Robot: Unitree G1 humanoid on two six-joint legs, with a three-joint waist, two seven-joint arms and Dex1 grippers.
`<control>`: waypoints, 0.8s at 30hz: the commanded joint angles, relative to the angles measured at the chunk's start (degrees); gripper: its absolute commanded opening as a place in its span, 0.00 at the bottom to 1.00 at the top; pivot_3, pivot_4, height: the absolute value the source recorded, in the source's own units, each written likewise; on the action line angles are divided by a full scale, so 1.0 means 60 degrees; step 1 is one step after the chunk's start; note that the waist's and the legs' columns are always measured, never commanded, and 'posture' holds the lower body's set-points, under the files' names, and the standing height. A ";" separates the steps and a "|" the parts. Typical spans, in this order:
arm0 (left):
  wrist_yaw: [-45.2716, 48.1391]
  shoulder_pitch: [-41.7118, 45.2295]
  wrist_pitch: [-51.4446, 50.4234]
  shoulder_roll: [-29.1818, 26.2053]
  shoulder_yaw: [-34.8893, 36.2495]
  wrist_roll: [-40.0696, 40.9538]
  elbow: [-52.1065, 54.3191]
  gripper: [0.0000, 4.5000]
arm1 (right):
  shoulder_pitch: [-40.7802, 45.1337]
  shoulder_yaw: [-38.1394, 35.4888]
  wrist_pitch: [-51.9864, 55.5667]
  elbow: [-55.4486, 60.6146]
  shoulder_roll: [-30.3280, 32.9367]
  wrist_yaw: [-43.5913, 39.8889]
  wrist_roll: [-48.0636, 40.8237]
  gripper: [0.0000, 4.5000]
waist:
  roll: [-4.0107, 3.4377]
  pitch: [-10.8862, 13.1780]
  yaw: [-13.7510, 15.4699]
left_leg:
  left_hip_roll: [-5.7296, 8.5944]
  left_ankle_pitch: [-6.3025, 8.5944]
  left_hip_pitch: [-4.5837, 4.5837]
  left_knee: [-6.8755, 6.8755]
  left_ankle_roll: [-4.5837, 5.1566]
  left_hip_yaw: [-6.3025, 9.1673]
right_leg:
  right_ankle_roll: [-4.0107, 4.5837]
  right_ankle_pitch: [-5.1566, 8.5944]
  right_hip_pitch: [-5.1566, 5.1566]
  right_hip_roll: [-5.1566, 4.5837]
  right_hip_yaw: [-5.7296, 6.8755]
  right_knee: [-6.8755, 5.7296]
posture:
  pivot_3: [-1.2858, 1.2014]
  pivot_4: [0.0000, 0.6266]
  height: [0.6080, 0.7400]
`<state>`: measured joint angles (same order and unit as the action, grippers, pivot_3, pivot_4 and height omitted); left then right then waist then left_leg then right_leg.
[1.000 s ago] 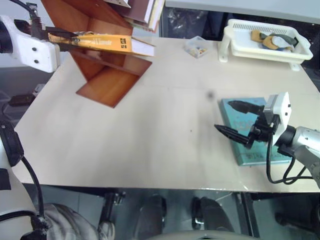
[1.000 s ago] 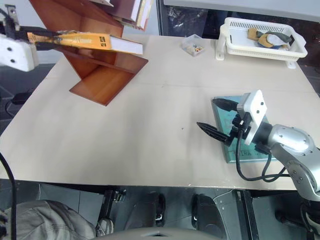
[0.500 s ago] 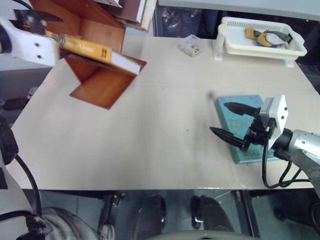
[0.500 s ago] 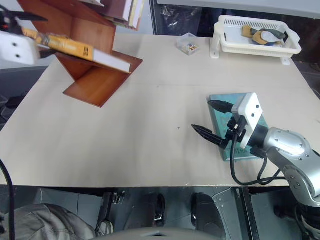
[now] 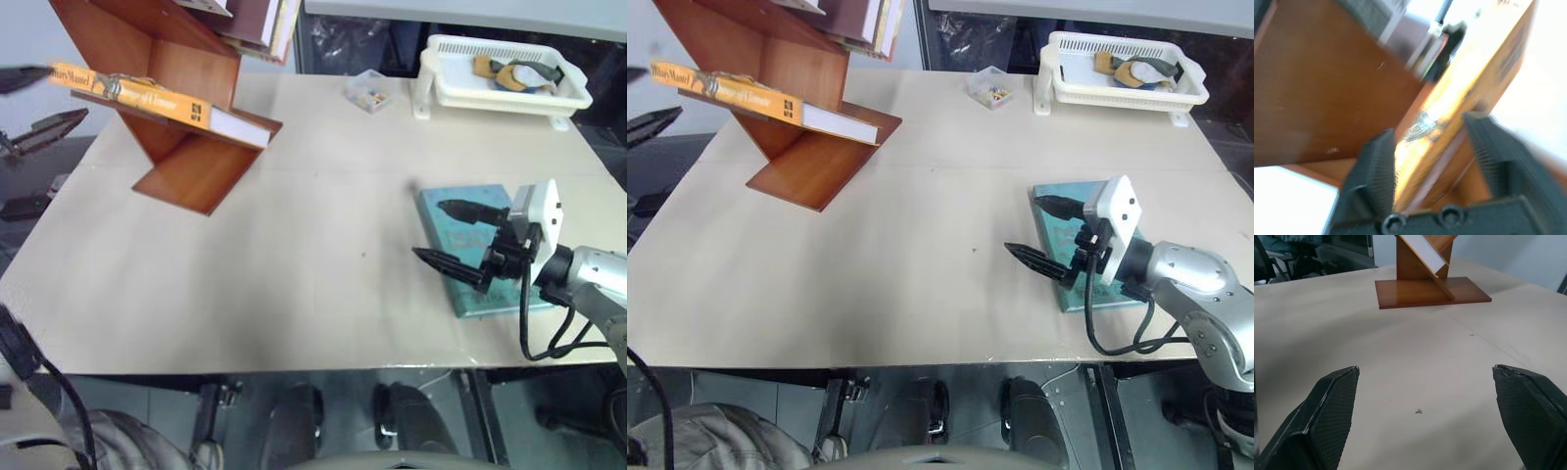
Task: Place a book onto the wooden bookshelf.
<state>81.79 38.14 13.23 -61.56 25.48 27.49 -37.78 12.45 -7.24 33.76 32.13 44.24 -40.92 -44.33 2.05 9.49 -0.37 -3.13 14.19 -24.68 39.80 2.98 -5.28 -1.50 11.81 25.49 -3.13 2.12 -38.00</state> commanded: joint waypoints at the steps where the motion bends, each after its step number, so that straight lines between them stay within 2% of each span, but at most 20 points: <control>1: -0.2561 -0.2476 -0.2914 0.1639 0.0242 0.2064 0.5206 0.15 | 0.0177 -0.0269 0.0041 0.0182 0.0131 -0.0048 0.0010 1.00 | -0.0015 -0.0011 -0.0013 | -0.0010 0.0001 -0.0014 0.0019 -0.0001 0.0010 | -0.0002 -0.0001 0.0001 0.0012 0.0014 0.0013 | 0.52 0.24 1.00; 2: -0.3516 -0.2905 -0.3410 0.2319 0.0105 0.2359 0.6160 0.05 | 0.0143 -0.0326 0.0048 0.0255 0.0150 -0.0003 0.0030 1.00 | -0.0032 -0.0017 0.0008 | 0.0000 0.0002 0.0008 0.0021 -0.0001 0.0013 | -0.0002 0.0000 -0.0024 -0.0013 -0.0001 0.0001 | 0.52 0.24 1.00; 3: -0.4384 -0.3209 -0.3614 0.3058 -0.0246 0.2283 0.6926 0.01 | 0.0063 -0.0433 0.0063 0.0388 0.0146 0.0110 0.0019 1.00 | -0.0038 -0.0019 0.0078 | 0.0006 0.0007 0.0030 0.0022 0.0006 0.0013 | -0.0004 0.0001 -0.0047 -0.0020 0.0003 0.0012 | 0.52 0.24 1.00; 6: -0.6311 -0.3434 -0.3406 0.5116 -0.1553 0.1055 0.8007 0.01 | -0.0136 -0.0678 0.0048 0.0862 0.0062 0.0590 0.0137 1.00 | -0.0012 -0.0018 0.0227 | 0.0005 0.0011 0.0030 0.0054 0.0013 0.0036 | -0.0003 -0.0002 -0.0068 0.0004 0.0022 0.0007 | 0.52 0.24 1.00; 9: -0.8156 -0.2796 -0.2624 0.7035 -0.2581 -0.0487 0.7368 0.01 | -0.0301 -0.0710 0.0271 0.1596 -0.0089 0.1256 0.0085 1.00 | -0.0012 -0.0018 0.0278 | 0.0011 0.0012 0.0078 0.0065 0.0013 0.0045 | -0.0003 -0.0003 -0.0126 0.0011 0.0040 0.0006 | 0.52 0.24 1.00; 12: -0.9896 -0.1327 -0.1515 0.8346 -0.3338 -0.2192 0.5585 0.01 | -0.0369 -0.0695 0.0529 0.2137 -0.0263 0.1876 0.0016 1.00 | -0.0024 -0.0025 0.0217 | 0.0009 0.0014 0.0143 0.0060 0.0013 0.0030 | 0.0018 0.0027 -0.0173 0.0025 0.0015 0.0008 | 0.52 0.24 1.00; 15: -1.1335 -0.0113 -0.0568 0.8753 -0.3265 -0.3396 0.3790 0.01 | -0.0298 -0.0692 0.0706 0.2394 -0.0407 0.2297 -0.0049 1.00 | -0.0020 -0.0027 0.0251 | 0.0054 0.0014 0.0146 0.0062 0.0016 0.0047 | 0.0005 0.0027 -0.0188 0.0022 0.0022 0.0016 | 0.52 0.24 1.00; 18: -1.2347 0.0488 -0.0197 0.8592 -0.2567 -0.3421 0.2807 0.01 | -0.0054 -0.0645 0.0791 0.2495 -0.0505 0.2581 -0.0118 1.00 | -0.0019 -0.0026 0.0115 | 0.0060 0.0022 0.0140 0.0059 0.0030 0.0032 | 0.0009 -0.0001 -0.0178 0.0016 0.0000 0.0025 | 0.52 0.24 1.00; 24: -1.2305 0.0823 0.0109 0.8436 -0.2325 -0.3172 0.2322 0.01 | 0.0349 -0.0525 0.0855 0.2441 -0.0677 0.2904 -0.0233 1.00 | -0.0015 -0.0023 0.0109 | 0.0050 0.0028 0.0128 0.0030 0.0037 0.0031 | -0.0009 -0.0008 -0.0157 0.0015 0.0004 0.0031 | 0.52 0.24 1.00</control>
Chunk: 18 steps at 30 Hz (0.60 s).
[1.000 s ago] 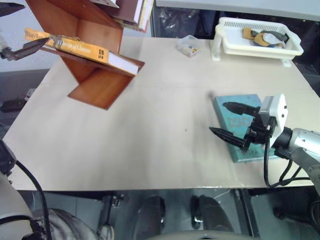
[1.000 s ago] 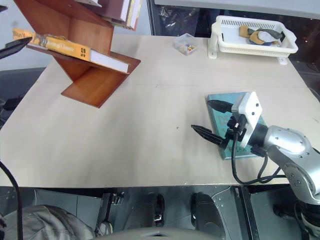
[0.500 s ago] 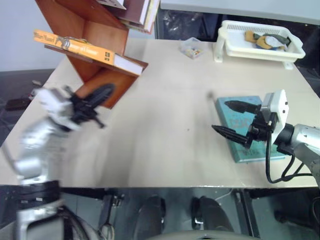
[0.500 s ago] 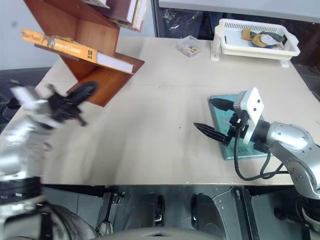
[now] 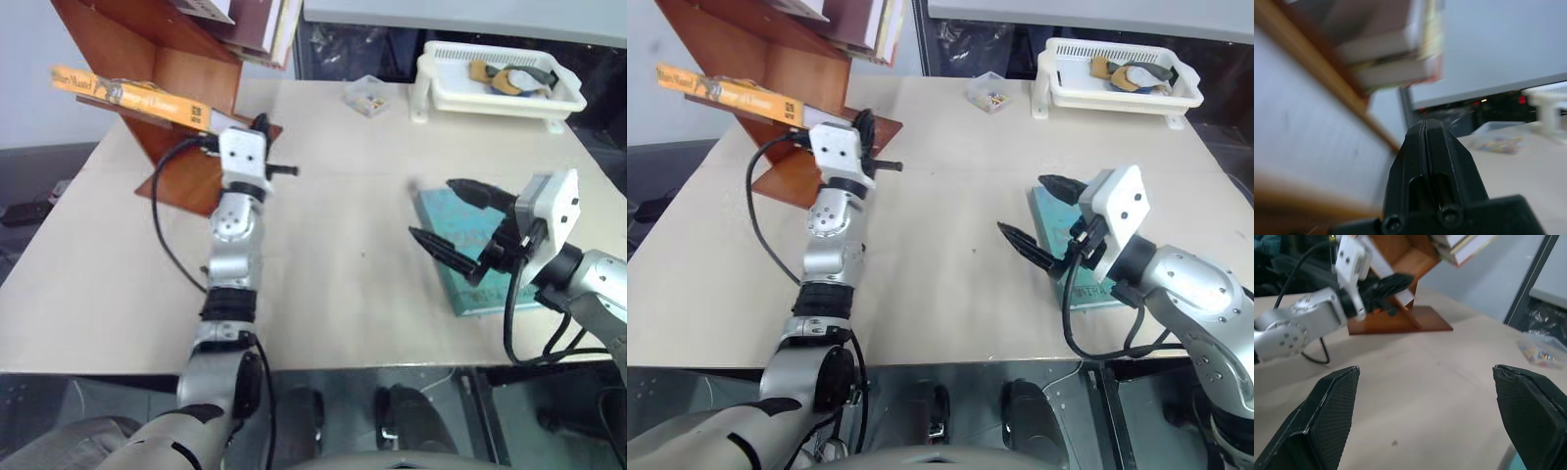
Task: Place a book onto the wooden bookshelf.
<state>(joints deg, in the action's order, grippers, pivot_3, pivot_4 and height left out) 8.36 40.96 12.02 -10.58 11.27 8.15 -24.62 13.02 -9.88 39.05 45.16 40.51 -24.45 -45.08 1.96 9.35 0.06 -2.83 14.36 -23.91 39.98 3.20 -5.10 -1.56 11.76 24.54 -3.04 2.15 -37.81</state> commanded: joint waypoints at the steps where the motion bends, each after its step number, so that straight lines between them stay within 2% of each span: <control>1: -0.0147 0.0351 0.0332 -0.0056 0.0115 0.0084 0.0171 0.01 | 0.0298 -0.0061 -0.0015 0.0253 -0.0077 0.0183 -0.0103 1.00 | 0.0001 0.0000 0.0064 | 0.0001 0.0000 -0.0003 0.0000 0.0000 -0.0001 | 0.0000 0.0000 0.0000 -0.0003 0.0001 0.0004 | 0.52 0.24 1.00; 5: 0.0160 0.0165 0.0272 -0.0032 0.0152 0.0466 0.0634 0.01 | 0.0413 -0.0018 0.0031 0.0157 -0.0151 0.0230 -0.0124 1.00 | 0.0001 0.0000 0.0078 | -0.0024 0.0003 -0.0005 0.0000 0.0005 -0.0015 | -0.0001 -0.0001 -0.0001 -0.0012 -0.0004 0.0016 | 0.52 0.24 1.00; 8: 0.1439 -0.0414 -0.0319 0.0020 -0.0274 0.1285 0.1554 0.01 | 0.0342 0.0013 0.0085 0.0121 -0.0168 0.0247 -0.0084 1.00 | 0.0000 0.0001 0.0078 | -0.0036 0.0004 -0.0005 -0.0001 0.0004 -0.0016 | 0.0002 0.0000 0.0002 -0.0006 -0.0002 0.0015 | 0.52 0.24 1.00; 12: 0.3221 -0.2006 -0.1819 -0.0435 -0.1142 0.2093 0.3387 0.01 | -0.0193 0.0390 0.0214 -0.0077 0.0126 0.0201 0.0689 1.00 | -0.0001 -0.0001 0.0100 | -0.0037 0.0004 -0.0002 -0.0017 0.0004 -0.0024 | 0.0027 0.0015 0.0004 -0.0009 -0.0007 0.0025 | 0.52 0.24 1.00; 15: 0.3883 -0.3144 -0.2880 -0.1026 -0.1175 0.2730 0.4626 0.20 | -0.0500 0.0655 0.0241 -0.0505 -0.0201 0.0642 0.1232 1.00 | -0.0002 0.0001 0.0079 | -0.0040 0.0004 0.0000 -0.0021 0.0004 -0.0032 | 0.0038 0.0022 0.0010 -0.0010 -0.0014 0.0027 | 0.52 0.24 1.00; 18: 0.4116 -0.3913 -0.3940 -0.1873 -0.0778 0.3164 0.5666 0.49 | -0.1204 0.0766 0.0020 -0.0436 -0.0103 0.0359 0.1650 1.00 | -0.0006 0.0003 0.0091 | -0.0047 0.0004 0.0000 -0.0023 0.0003 -0.0034 | 0.0036 0.0029 0.0024 -0.0008 -0.0014 0.0017 | 0.52 0.24 1.00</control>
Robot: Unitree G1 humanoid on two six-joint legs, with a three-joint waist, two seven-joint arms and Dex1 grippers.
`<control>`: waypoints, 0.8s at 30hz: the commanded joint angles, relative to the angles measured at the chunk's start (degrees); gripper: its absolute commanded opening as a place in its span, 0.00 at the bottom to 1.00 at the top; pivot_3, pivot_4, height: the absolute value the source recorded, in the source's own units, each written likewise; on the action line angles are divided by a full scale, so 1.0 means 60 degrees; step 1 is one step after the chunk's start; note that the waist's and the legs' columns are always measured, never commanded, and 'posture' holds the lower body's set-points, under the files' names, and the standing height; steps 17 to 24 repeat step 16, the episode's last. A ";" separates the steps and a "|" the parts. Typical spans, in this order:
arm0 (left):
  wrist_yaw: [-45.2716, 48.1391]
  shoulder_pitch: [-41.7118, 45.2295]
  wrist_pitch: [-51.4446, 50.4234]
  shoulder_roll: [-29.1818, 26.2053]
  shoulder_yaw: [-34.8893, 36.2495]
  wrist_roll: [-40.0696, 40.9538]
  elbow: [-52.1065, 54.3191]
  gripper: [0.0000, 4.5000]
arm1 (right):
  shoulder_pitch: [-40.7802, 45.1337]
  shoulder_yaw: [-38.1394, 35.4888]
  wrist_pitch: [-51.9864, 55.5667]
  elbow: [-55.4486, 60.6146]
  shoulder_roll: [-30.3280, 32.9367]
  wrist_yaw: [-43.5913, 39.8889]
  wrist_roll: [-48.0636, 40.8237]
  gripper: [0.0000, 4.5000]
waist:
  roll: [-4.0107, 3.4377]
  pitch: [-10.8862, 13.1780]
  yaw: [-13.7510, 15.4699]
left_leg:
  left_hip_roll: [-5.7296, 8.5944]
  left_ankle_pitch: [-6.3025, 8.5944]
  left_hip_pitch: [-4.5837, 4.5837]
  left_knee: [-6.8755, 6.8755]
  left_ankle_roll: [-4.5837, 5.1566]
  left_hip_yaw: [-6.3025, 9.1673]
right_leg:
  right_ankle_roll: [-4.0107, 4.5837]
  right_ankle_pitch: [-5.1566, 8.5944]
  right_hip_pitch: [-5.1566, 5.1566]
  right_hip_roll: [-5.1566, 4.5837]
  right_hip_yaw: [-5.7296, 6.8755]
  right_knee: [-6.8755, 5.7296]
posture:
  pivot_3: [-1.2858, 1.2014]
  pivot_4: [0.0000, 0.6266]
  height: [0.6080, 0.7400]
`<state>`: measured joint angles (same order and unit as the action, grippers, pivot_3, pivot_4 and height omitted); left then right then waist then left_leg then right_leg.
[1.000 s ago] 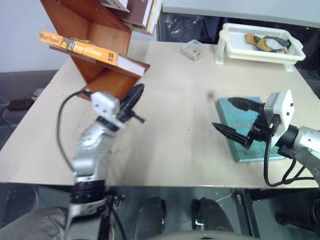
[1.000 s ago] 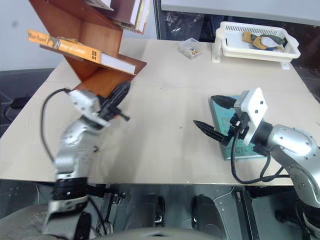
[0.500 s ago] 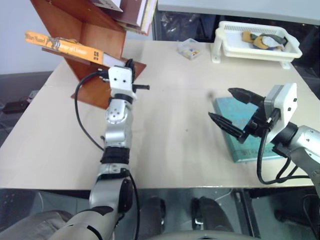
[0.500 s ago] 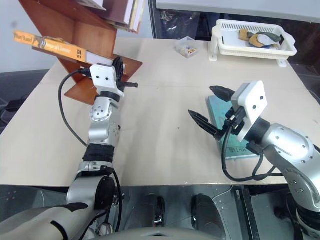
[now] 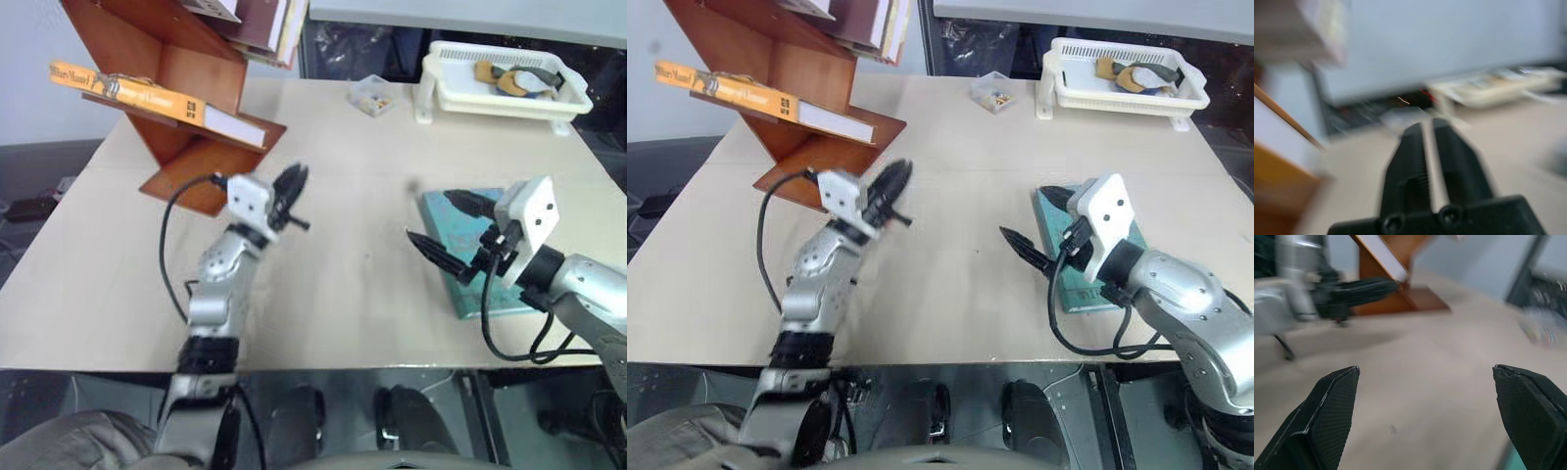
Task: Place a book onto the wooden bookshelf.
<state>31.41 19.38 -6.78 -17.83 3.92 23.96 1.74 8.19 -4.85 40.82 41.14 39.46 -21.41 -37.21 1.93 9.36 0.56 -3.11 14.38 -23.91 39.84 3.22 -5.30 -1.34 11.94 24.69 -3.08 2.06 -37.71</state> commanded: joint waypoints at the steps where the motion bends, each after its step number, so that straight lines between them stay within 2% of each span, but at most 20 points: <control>1: 0.0361 -0.0577 -0.1235 -0.1037 0.0703 0.0806 0.1630 0.61 | -0.0653 -0.0209 -0.0265 0.0350 0.0127 -0.0249 0.0318 1.00 | -0.0004 0.0002 0.0010 | -0.0003 0.0000 0.0003 -0.0002 0.0000 0.0001 | -0.0018 0.0012 0.0001 0.0002 0.0001 -0.0001 | 0.52 0.24 1.00; 4: 0.0897 -0.1395 -0.2208 -0.2167 0.1470 0.1622 0.2509 0.94 | -0.1406 -0.0846 -0.0125 0.0816 0.0367 -0.0583 0.0005 1.00 | -0.0013 0.0005 -0.0001 | -0.0009 0.0001 0.0006 -0.0014 -0.0002 -0.0008 | -0.0021 0.0015 0.0009 -0.0002 -0.0008 0.0001 | 0.52 0.24 1.00; 5: 0.1080 -0.1686 -0.2466 -0.2560 0.1790 0.1814 0.2677 0.98 | -0.1662 -0.1080 -0.0088 0.0977 0.0470 -0.0694 -0.0104 1.00 | -0.0014 0.0007 0.0014 | -0.0007 0.0001 0.0010 -0.0020 -0.0002 -0.0012 | -0.0021 0.0015 0.0007 -0.0007 -0.0009 0.0004 | 0.52 0.24 1.00; 8: 0.1594 -0.2577 -0.3050 -0.3583 0.2675 0.2147 0.2964 0.98 | -0.2322 -0.1684 -0.0046 0.1452 0.0722 -0.0983 -0.0370 1.00 | -0.0014 0.0006 0.0015 | -0.0002 0.0002 0.0009 -0.0045 -0.0004 -0.0018 | -0.0026 0.0018 0.0011 -0.0017 -0.0010 0.0026 | 0.52 0.24 1.00; 11: 0.2095 -0.3264 -0.3352 -0.4099 0.3401 0.2626 0.3076 0.98 | -0.2730 -0.2069 -0.0021 0.1889 0.0847 -0.1203 -0.0811 1.00 | -0.0020 0.0009 0.0040 | -0.0004 0.0001 0.0015 -0.0075 -0.0007 -0.0023 | -0.0029 0.0020 0.0016 -0.0021 -0.0010 0.0054 | 0.52 0.24 1.00; 15: 0.2328 -0.3756 -0.3517 -0.4405 0.4159 0.2843 0.3077 0.98 | -0.3009 -0.2237 0.0081 0.2406 0.0927 -0.1273 -0.1417 1.00 | -0.0021 0.0010 0.0043 | -0.0005 0.0025 0.0011 -0.0095 -0.0049 -0.0019 | -0.0032 0.0021 0.0019 -0.0071 0.0005 0.0087 | 0.52 0.24 1.00; 24: 0.2384 -0.3808 -0.3520 -0.4470 0.4182 0.2816 0.3109 0.98 | -0.3033 -0.2251 0.0085 0.2431 0.0957 -0.1282 -0.1453 1.00 | -0.0021 0.0010 0.0043 | -0.0003 0.0026 0.0010 -0.0099 -0.0050 -0.0016 | -0.0032 0.0021 0.0018 -0.0076 0.0012 0.0095 | 0.52 0.24 1.00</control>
